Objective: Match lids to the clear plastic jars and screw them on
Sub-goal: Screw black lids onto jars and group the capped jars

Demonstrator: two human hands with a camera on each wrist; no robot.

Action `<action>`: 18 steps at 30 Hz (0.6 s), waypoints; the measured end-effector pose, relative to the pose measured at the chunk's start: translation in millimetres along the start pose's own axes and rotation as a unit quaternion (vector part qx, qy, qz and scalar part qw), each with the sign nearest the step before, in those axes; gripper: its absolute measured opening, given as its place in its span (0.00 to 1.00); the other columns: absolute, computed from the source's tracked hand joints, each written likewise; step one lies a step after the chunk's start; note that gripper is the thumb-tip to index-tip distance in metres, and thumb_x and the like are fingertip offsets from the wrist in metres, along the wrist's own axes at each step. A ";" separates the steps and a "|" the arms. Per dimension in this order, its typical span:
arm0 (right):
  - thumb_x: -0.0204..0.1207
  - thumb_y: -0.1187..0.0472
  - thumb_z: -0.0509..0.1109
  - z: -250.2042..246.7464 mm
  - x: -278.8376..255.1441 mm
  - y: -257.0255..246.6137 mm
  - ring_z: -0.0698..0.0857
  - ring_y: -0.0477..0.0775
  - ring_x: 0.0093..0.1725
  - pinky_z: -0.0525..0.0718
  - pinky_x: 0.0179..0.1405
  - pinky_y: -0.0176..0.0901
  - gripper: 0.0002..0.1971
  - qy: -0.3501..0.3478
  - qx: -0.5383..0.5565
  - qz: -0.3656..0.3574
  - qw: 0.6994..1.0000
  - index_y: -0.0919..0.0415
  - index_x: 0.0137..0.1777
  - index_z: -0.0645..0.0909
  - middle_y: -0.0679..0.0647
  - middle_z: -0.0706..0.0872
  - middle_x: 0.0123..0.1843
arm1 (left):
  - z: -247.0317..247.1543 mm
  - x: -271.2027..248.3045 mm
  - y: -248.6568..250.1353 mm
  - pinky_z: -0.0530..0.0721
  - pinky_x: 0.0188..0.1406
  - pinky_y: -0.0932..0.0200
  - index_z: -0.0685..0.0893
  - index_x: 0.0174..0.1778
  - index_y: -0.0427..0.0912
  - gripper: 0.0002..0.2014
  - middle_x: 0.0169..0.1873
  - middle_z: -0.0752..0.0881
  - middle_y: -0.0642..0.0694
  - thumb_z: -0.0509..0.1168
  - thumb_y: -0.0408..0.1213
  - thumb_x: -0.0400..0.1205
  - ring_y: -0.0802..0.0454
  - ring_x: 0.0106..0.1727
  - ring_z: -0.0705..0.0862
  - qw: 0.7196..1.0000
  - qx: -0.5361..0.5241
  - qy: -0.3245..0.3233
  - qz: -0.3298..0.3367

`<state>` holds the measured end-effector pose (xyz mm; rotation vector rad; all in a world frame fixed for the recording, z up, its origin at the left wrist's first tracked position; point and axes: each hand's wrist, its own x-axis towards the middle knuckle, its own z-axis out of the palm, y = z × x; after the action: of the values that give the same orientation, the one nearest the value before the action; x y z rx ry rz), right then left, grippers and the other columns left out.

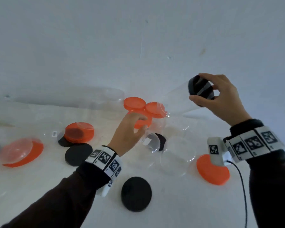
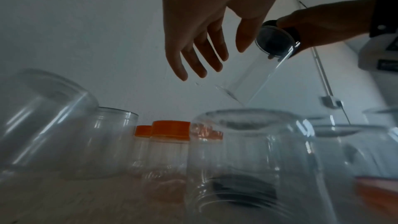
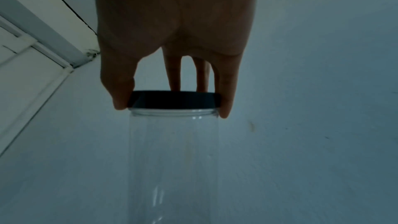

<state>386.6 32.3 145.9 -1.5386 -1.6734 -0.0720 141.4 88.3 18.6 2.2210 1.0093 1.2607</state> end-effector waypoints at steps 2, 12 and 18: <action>0.65 0.53 0.80 0.6 11.6 23.2 0.78 0.55 0.61 0.75 0.59 0.42 0.32 0.008 -0.007 0.012 1.000 0.52 0.70 0.75 0.54 0.76 0.64 | 18.1 8.1 -2.6 0.72 0.58 0.72 0.83 0.57 0.39 0.12 0.56 0.83 0.49 0.66 0.36 0.78 0.55 0.59 0.78 0.998 0.047 -0.027 0.013; 0.67 0.52 0.78 33.4 65.7 109.7 0.72 0.59 0.68 0.70 0.59 0.43 0.32 -0.061 -0.036 0.032 0.997 0.55 0.71 0.73 0.57 0.72 0.69 | 47.3 12.3 -16.4 0.69 0.55 0.72 0.84 0.60 0.43 0.36 0.59 0.81 0.50 0.46 0.63 0.71 0.57 0.60 0.76 0.968 0.147 -0.199 -0.027; 0.67 0.49 0.77 66.1 91.6 142.1 0.72 0.63 0.67 0.74 0.63 0.55 0.31 -0.145 -0.065 0.039 0.987 0.55 0.70 0.74 0.59 0.72 0.69 | 48.3 9.1 -16.8 0.71 0.59 0.67 0.82 0.63 0.52 0.34 0.60 0.79 0.60 0.48 0.66 0.70 0.66 0.59 0.75 0.971 0.137 -0.179 -0.077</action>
<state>481.6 176.5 90.1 -1.7791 -1.8604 0.0917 179.1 106.8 -11.9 2.4006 1.2351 0.6518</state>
